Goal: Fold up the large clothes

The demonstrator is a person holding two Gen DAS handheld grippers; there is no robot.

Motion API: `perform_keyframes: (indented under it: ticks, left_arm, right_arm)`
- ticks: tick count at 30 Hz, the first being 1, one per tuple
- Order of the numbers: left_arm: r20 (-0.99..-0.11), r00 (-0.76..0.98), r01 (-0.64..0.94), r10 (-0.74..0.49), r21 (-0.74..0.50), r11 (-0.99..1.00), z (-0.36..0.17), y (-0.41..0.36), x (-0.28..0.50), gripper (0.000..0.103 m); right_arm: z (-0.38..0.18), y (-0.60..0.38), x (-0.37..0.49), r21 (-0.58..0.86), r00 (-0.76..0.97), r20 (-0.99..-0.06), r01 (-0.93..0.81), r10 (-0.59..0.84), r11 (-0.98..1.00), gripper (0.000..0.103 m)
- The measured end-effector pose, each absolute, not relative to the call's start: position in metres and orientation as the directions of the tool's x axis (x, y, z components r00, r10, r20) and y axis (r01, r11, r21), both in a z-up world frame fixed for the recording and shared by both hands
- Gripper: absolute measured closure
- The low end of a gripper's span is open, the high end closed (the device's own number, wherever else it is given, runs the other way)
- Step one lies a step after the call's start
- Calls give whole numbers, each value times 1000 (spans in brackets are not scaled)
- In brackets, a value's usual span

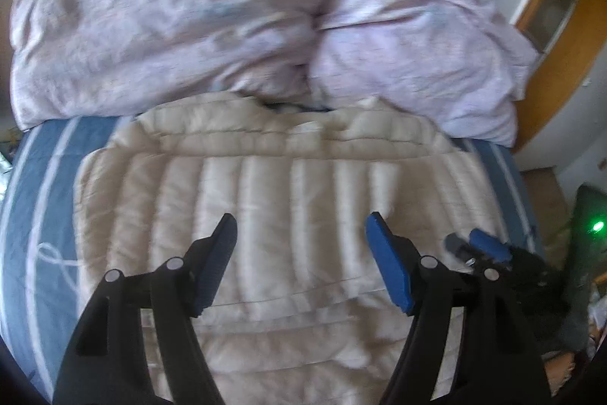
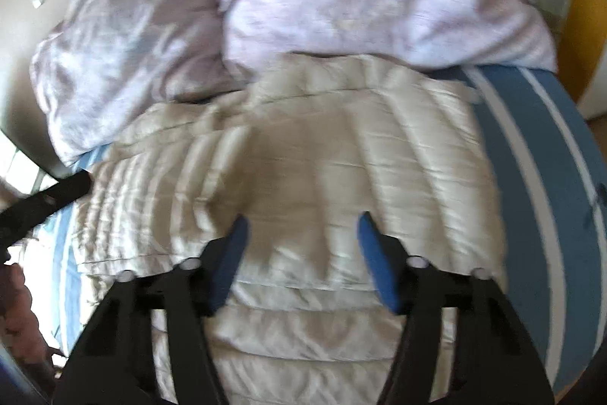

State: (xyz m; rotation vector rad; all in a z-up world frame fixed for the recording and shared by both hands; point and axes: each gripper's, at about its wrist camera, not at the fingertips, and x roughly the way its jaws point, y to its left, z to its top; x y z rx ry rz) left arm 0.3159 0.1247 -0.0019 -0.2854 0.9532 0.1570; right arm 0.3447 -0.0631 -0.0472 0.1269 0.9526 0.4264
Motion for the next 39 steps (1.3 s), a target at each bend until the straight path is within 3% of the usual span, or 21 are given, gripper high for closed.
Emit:
perform_keyframes:
  ticks: [2, 7, 21, 24, 28, 39]
  left_arm:
    - [-830, 556, -282, 45, -137, 950, -9, 136, 308, 33]
    - [-849, 520, -331, 94, -99, 938, -23, 161, 287, 33]
    - [-872, 463, -416, 159, -55, 908, -40, 210, 242, 33]
    - [-873, 461, -420, 161, -55, 906, -42, 220, 229, 32]
    - [-881, 447, -443, 157, -66, 894, -49, 234, 206, 32]
    - [-914, 394, -446, 95, -100, 890, -73, 236, 132, 32]
  right_arm:
    - [-48, -41, 344, 281, 485, -762, -349, 428, 894, 67]
    - [-61, 1, 340, 250, 446, -781, -418, 437, 873, 77]
    - [-111, 8, 367, 260, 345, -870, -285, 352, 922, 80]
    - [-107, -3, 366, 292, 324, -870, -267, 371, 919, 74]
    - [-88, -24, 352, 285, 367, -855, -258, 367, 923, 30]
    - [-85, -111, 297, 269, 295, -884, -312, 362, 911, 28]
